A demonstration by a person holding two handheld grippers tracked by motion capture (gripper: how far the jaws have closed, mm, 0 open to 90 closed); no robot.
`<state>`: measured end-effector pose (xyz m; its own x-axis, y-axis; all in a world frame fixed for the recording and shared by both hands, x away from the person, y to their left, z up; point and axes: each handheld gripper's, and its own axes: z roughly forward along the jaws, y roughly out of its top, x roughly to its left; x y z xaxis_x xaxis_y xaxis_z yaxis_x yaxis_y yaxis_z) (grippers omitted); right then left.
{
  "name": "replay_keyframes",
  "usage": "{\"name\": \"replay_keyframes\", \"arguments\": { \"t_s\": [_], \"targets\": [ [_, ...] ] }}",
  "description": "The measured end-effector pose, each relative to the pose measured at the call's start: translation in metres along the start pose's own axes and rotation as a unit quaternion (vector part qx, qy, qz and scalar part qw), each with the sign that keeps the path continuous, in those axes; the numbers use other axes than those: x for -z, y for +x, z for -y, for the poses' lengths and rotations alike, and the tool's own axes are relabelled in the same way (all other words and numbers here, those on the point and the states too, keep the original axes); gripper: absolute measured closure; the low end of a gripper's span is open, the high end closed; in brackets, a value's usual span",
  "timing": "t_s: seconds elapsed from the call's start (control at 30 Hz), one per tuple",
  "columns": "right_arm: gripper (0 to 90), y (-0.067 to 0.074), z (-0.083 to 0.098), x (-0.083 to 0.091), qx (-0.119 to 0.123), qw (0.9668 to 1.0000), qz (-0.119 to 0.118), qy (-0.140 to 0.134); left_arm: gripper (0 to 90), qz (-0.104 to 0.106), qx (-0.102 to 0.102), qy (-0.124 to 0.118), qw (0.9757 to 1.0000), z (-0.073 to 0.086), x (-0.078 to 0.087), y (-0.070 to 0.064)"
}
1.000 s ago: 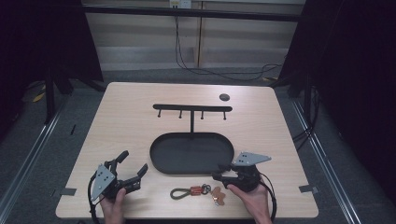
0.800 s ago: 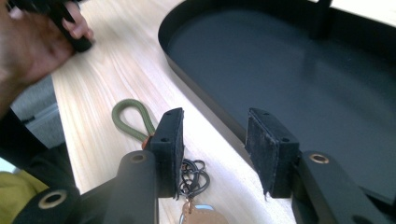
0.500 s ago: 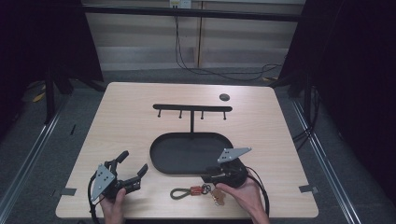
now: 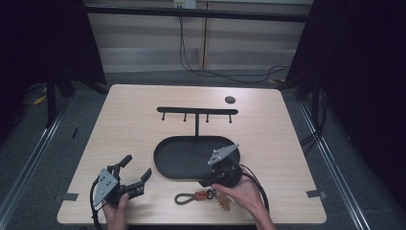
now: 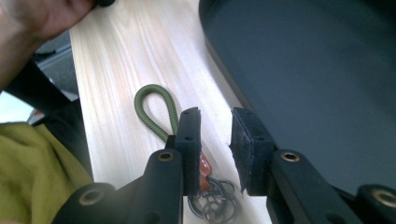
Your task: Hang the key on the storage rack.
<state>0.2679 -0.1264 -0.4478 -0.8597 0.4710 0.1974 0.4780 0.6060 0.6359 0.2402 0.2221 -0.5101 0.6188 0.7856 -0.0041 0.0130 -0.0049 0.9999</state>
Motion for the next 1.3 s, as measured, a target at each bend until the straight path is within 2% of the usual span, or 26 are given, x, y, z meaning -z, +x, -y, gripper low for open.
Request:
{"name": "replay_keyframes", "arguments": {
  "t_s": [0.13,0.33,0.6,0.67,0.87,0.97,1.2,1.3],
  "targets": [
    [73.0,0.001,-0.005,-0.010,0.005,0.9998,-0.008,0.019,15.9,0.001,0.000,0.000,1.0000,0.000,0.000,0.000],
    [72.0,0.004,-0.012,-0.024,0.023,0.9986,-0.020,0.042,15.9,0.002,0.000,0.000,1.0000,0.000,0.000,0.000],
    [75.1,0.010,-0.020,-0.041,0.041,0.9951,-0.036,0.082,15.9,0.002,0.000,0.000,1.0000,0.000,0.000,0.000],
    [75.8,0.010,-0.021,-0.045,0.040,0.9943,-0.032,0.093,15.9,0.002,0.000,0.000,1.0000,0.000,0.000,0.000],
    [77.4,0.009,-0.025,-0.047,0.046,0.9923,-0.041,0.107,15.9,0.003,0.000,0.000,1.0000,0.000,0.000,0.000],
    [77.7,0.014,-0.027,-0.053,0.058,0.9883,-0.049,0.132,15.9,0.001,0.000,-0.001,1.0000,0.000,0.000,0.000],
    [77.6,0.015,-0.028,-0.061,0.065,0.9848,-0.051,0.153,15.9,0.002,0.000,-0.001,1.0000,0.000,0.000,0.000],
    [79.0,0.017,-0.029,-0.062,0.080,0.9826,-0.048,0.160,15.9,0.002,0.000,-0.001,1.0000,0.000,0.000,0.000]
  ]
}}
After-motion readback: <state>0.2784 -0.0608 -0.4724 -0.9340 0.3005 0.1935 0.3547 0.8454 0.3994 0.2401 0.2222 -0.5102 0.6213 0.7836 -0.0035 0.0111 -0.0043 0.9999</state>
